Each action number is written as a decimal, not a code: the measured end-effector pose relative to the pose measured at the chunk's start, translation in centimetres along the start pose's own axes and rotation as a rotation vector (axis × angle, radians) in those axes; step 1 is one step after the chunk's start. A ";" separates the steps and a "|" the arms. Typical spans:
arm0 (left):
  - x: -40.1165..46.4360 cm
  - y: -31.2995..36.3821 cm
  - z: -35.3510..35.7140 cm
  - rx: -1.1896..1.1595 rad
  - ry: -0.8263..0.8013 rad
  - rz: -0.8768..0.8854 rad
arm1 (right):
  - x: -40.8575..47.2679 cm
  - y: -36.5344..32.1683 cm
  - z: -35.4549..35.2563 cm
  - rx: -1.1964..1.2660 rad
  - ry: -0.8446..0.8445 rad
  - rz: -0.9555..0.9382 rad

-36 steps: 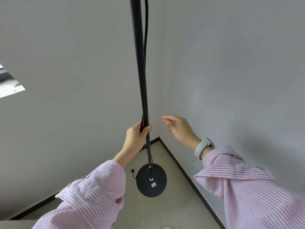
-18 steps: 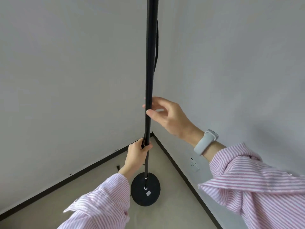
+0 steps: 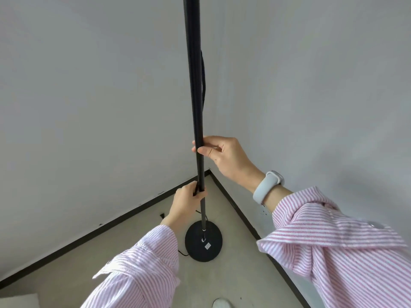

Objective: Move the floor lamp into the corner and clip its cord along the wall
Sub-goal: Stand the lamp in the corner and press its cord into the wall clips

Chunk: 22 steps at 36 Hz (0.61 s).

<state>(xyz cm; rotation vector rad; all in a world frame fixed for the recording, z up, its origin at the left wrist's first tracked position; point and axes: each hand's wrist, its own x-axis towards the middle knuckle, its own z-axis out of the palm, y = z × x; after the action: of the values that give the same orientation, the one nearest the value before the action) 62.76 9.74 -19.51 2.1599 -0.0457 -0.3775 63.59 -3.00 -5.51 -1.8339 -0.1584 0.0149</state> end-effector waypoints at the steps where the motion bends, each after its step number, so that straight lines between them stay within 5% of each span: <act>1: -0.3 0.1 -0.4 0.016 -0.001 0.012 | -0.1 -0.1 -0.1 -0.007 -0.015 0.013; 11: -3.9 5.0 -5.5 -0.118 0.171 0.225 | -0.4 -4.4 -0.4 -0.121 0.002 0.016; 22: -3.0 8.4 -6.0 -0.051 0.256 0.175 | -0.2 -6.7 -0.7 -0.281 0.108 -0.096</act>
<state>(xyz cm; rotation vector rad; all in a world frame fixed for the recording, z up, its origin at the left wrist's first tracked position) 62.49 10.13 -8.78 2.1185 -0.0792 -0.0008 62.78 -2.00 1.13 -2.1000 -0.1795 -0.1813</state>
